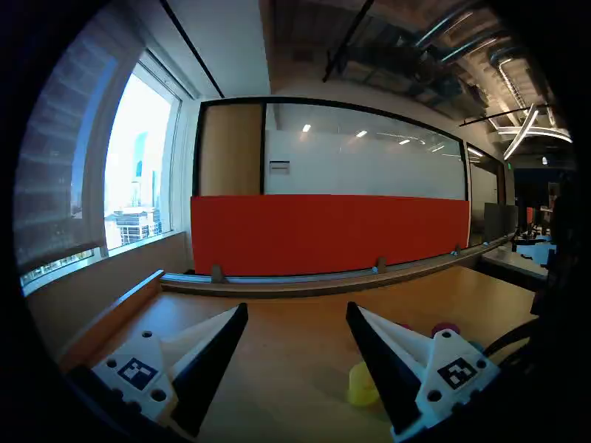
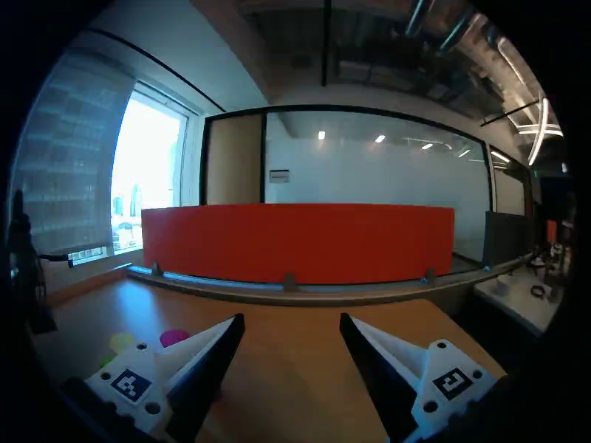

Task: Pour water

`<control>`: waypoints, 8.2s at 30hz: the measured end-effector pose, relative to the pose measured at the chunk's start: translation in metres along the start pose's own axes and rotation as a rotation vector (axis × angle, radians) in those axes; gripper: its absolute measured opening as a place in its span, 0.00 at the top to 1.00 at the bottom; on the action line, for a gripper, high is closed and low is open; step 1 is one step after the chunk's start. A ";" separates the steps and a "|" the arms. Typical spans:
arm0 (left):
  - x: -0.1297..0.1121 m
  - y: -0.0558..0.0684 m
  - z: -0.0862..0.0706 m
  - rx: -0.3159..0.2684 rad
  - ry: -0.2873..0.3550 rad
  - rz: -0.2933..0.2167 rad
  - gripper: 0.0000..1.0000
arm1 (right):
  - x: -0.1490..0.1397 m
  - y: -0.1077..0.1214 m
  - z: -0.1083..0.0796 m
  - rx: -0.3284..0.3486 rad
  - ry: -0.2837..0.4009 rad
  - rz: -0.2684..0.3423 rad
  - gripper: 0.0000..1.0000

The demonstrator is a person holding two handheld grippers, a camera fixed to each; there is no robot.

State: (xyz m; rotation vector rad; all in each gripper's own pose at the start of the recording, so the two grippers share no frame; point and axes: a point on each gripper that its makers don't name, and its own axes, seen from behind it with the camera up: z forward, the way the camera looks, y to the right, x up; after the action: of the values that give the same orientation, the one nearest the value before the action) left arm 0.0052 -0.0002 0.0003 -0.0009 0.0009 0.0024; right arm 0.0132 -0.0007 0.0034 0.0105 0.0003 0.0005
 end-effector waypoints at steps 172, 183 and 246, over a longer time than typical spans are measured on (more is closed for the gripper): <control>-0.213 0.180 -0.025 -0.908 -0.568 0.314 0.00 | -0.173 -0.126 -0.025 0.877 -0.508 -0.351 0.00; -0.217 0.193 -0.018 -0.923 -0.566 0.323 0.00 | -0.175 -0.122 -0.022 0.871 -0.511 -0.346 0.00; -0.196 0.166 -0.019 -0.856 -0.522 0.281 0.13 | -0.212 -0.165 -0.014 0.951 -0.557 -0.363 0.00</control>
State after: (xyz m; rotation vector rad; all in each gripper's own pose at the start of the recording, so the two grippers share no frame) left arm -0.1916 0.1649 -0.0184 -0.8557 -0.5223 0.2840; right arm -0.1992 -0.1660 -0.0126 0.9615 -0.5549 -0.3654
